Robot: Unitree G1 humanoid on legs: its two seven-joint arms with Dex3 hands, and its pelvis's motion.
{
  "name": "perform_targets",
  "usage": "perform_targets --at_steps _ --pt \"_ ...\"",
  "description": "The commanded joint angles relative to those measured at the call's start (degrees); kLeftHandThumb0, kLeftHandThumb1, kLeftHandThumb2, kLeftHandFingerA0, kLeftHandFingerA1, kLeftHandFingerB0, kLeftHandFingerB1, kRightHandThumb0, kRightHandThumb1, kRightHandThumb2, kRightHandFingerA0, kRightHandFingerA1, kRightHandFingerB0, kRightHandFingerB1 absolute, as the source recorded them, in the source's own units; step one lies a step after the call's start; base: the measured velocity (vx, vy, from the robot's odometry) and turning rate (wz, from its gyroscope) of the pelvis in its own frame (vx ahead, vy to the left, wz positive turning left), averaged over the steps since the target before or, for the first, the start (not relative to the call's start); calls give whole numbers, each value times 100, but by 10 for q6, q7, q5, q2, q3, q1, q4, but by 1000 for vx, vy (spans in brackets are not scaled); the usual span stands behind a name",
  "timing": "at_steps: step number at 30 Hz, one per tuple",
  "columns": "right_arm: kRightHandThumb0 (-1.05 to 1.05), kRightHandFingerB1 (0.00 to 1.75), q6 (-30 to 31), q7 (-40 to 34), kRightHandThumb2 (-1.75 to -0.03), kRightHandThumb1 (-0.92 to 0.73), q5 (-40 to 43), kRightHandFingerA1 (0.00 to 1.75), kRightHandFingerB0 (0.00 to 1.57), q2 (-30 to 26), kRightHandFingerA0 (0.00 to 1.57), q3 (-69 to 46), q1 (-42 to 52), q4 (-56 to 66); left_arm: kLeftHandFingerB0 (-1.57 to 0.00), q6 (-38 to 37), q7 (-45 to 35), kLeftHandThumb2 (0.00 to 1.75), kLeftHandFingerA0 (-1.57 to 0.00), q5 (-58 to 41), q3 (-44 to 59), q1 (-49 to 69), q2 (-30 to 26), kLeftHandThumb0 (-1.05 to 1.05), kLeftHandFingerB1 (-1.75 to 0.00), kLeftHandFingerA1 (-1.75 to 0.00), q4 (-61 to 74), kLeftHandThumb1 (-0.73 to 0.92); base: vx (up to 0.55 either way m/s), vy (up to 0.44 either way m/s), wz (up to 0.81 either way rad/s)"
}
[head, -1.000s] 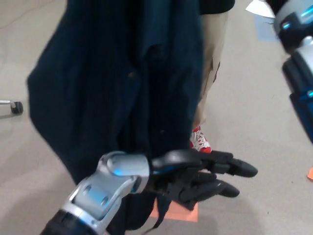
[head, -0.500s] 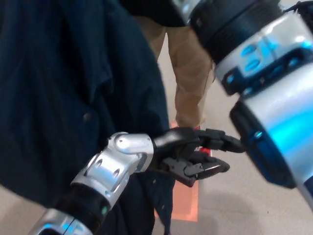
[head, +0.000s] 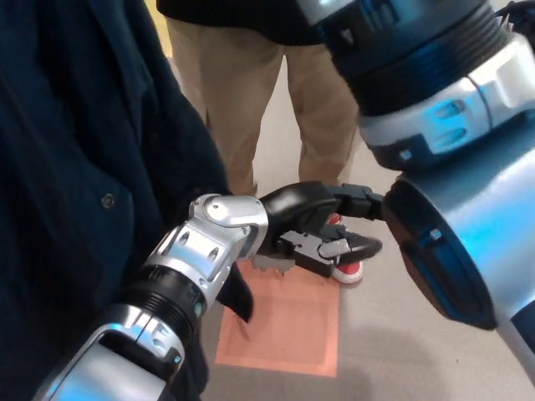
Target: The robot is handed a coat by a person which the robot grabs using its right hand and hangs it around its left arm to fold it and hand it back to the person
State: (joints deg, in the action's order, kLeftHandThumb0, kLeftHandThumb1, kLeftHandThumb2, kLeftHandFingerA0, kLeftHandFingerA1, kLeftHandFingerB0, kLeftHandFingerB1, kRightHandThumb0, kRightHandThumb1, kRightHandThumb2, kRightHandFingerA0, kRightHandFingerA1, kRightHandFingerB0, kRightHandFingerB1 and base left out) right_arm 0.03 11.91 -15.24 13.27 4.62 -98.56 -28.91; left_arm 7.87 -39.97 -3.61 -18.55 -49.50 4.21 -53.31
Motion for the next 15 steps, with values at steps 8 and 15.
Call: perform_targets --at_steps 8,15 --pt "-18 121 225 60 -60 -64 82 157 79 -56 86 -56 80 345 -21 -44 58 65 -16 25 49 -60 -20 -87 -30 -29 -92 81 0 0 0" --pt "-16 175 352 95 -56 -68 114 175 61 -104 84 -109 207 559 -20 -65 53 66 -19 28 62 -64 -52 -86 -28 -29 -99 82 0 0 0"
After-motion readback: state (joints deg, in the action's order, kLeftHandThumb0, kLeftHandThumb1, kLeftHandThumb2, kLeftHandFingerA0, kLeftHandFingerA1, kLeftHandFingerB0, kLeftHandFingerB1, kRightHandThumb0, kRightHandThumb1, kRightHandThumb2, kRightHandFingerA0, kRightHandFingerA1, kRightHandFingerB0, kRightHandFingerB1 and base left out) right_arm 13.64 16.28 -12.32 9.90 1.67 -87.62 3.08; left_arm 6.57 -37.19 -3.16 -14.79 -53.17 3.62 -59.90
